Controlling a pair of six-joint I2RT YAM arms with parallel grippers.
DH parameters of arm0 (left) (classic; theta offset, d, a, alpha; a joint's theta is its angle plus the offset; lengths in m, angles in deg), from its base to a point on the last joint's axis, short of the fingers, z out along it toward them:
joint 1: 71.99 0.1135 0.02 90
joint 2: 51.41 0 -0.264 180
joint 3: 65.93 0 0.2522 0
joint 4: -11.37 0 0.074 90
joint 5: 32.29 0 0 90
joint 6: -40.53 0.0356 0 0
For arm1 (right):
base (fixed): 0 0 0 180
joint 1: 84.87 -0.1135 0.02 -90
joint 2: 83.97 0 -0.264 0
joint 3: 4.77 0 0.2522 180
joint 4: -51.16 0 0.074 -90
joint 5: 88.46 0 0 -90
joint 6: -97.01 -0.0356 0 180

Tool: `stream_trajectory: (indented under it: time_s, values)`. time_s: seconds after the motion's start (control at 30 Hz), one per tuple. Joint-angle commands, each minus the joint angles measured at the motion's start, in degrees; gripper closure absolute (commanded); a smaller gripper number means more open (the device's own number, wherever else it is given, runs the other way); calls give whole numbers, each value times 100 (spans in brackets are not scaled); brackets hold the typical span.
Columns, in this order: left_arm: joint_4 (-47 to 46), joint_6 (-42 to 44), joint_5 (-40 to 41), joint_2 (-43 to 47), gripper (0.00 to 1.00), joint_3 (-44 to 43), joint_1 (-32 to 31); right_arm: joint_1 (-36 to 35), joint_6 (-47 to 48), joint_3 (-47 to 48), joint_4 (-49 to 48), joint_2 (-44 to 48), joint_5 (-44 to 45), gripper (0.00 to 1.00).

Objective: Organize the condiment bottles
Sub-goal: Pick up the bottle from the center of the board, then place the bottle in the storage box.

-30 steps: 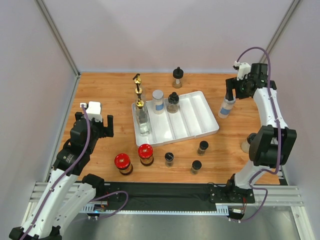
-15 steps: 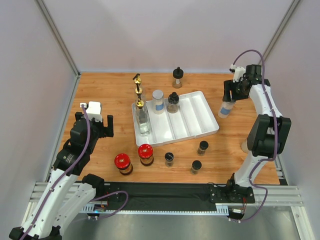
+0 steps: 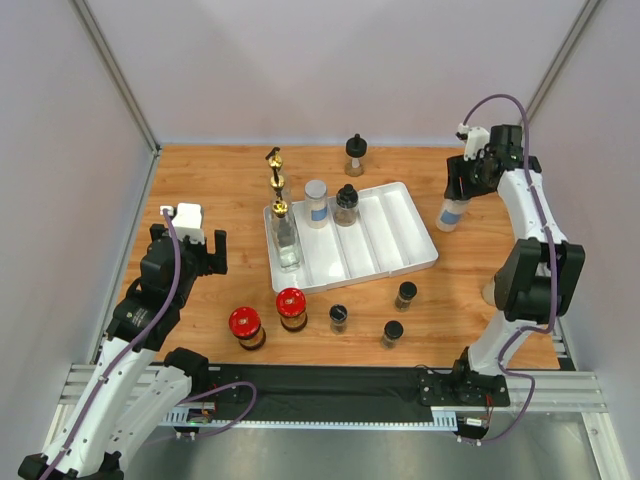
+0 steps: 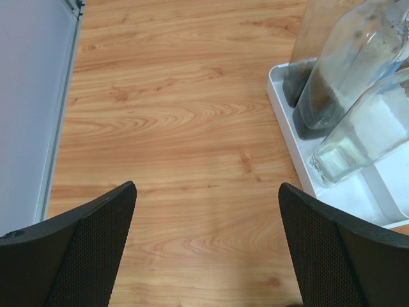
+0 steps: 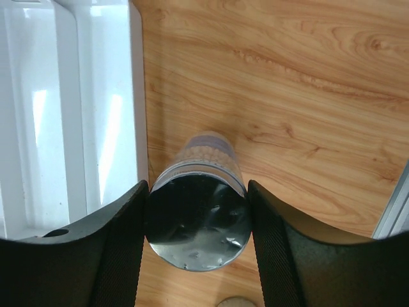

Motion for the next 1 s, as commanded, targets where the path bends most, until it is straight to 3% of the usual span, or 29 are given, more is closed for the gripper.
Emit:
stream_trajectory:
  time_s: [0.0, 0.13, 0.4, 0.97]
  values:
    - [-185, 52, -40, 14, 0, -9, -21, -251, 64, 289, -103, 890, -12, 94]
    - [-176, 52, -40, 5, 0, -9, -21, -602, 55, 386, 38, 1145, -56, 95]
    - [-176, 60, -31, -4, 0, -9, -21, -2158, 55, 693, 328, 1234, 41, 96]
    - [-167, 60, 22, 31, 0, -9, -21, -4153, -15, 1773, 609, -48, -39, 96]
